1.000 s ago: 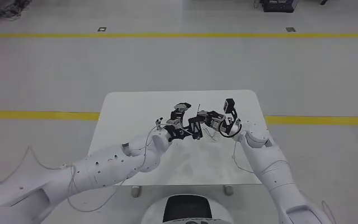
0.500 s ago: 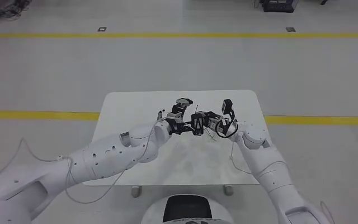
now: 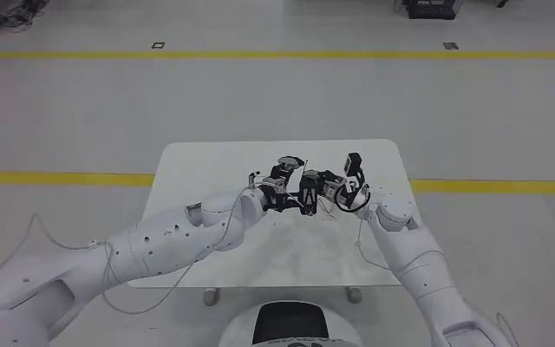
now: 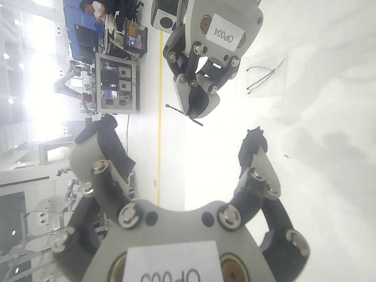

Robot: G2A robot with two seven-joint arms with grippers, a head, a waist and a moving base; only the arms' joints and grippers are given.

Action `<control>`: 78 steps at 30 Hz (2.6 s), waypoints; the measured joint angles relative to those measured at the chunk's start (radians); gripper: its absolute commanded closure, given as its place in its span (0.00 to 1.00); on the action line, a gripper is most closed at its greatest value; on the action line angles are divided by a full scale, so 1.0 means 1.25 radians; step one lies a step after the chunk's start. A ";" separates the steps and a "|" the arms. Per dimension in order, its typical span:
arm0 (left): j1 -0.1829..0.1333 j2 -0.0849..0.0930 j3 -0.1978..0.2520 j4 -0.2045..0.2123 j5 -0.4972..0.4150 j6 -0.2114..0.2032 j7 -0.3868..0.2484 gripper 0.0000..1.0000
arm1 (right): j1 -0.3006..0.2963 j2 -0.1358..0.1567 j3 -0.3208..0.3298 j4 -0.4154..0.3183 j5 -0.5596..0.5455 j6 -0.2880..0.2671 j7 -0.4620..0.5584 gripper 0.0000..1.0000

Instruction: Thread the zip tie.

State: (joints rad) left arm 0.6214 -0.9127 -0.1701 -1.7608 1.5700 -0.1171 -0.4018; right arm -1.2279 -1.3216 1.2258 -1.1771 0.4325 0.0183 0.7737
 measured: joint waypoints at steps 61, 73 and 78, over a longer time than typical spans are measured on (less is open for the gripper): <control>-0.009 -0.023 0.000 0.012 0.000 -0.053 -0.028 0.85 | -0.025 0.014 -0.023 -0.036 0.042 0.015 -0.016 1.00; -0.007 -0.027 0.000 0.016 0.000 -0.062 -0.023 0.88 | -0.032 0.018 -0.018 -0.045 0.048 -0.002 -0.020 1.00; -0.007 -0.028 0.000 0.017 0.000 -0.063 -0.025 0.88 | -0.033 0.020 -0.019 -0.047 0.050 -0.003 -0.017 1.00</control>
State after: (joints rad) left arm 0.6131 -0.9478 -0.1700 -1.7394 1.5700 -0.1959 -0.4332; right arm -1.2688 -1.2970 1.2024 -1.2355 0.4946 0.0143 0.7529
